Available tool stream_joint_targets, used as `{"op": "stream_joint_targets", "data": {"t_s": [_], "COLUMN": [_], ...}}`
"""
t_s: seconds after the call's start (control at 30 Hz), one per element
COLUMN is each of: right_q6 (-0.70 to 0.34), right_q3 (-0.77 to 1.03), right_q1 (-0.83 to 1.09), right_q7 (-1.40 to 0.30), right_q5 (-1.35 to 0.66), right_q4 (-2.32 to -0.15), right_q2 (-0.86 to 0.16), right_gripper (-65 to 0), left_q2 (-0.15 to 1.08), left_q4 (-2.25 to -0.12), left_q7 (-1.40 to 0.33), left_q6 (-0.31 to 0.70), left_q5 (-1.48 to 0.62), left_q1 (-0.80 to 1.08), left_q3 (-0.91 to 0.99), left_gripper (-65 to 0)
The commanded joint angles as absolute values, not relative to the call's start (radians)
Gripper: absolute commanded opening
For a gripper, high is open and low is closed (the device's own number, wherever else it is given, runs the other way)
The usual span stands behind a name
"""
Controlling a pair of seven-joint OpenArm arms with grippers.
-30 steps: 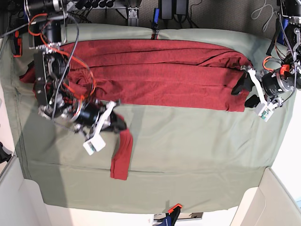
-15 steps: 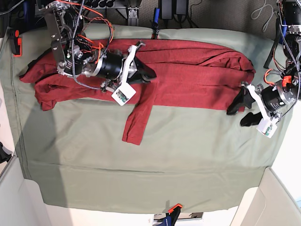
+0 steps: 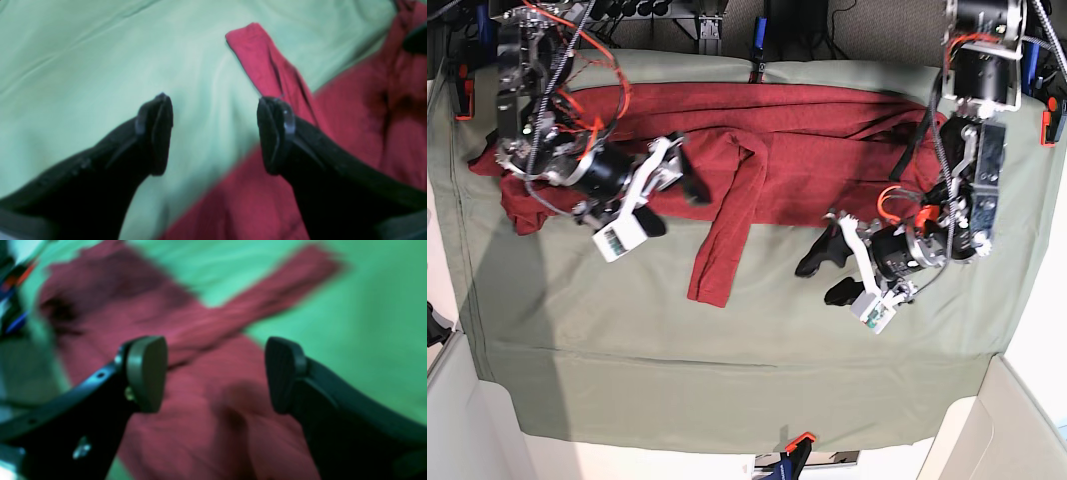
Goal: Fold the T-shirt properly
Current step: 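Grasp the other sleeve with the left gripper and tuck it onto the band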
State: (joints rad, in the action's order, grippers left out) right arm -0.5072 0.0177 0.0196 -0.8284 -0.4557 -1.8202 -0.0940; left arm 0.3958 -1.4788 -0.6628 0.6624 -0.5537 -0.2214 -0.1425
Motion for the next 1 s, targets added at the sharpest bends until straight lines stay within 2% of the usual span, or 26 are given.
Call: {"op": "stream_joint_targets", "data": {"t_s": [0.0,0.17,0.33,0.53,0.97], "right_q6": [-0.5,-0.501,-0.505,-0.506,-0.505], "right_q3": [0.056,0.234,0.34,0.367,0.367], "right_q1": [0.01,0.015,0.034,0.043,0.043], "right_q7": [-0.809,-0.814,-0.838,-0.846,-0.847], "right_q5": [-0.476,-0.509,-0.563,-0.593,-0.603], "right_q4": [-1.839,-1.839,-1.839,-1.839,-1.839], "right_q2": [-0.094,-0.094,-0.112,-0.121,-0.121], "right_gripper": [-20.3,-20.3,-20.3,-20.3,-20.3], "left_q2": [0.377,0.245,0.166,0.106,0.014], "left_q4": [-1.444,-1.214,-1.067,-1.002,-0.999], "left_q7": [-0.628,-0.599,-0.548,-0.558,-0.625], "left_q6": [0.665,0.655,0.595,0.595,0.595], "left_q5": [-0.548,-0.507,-0.432,-0.436,-0.432], "left_q1": [-0.263,-0.364,-0.401,-0.398,-0.387], "left_q3": [-0.149,-0.159,-0.159,-0.159,-0.202], "left_gripper": [-22.6,-22.6,-22.6,-22.6,-22.8]}}
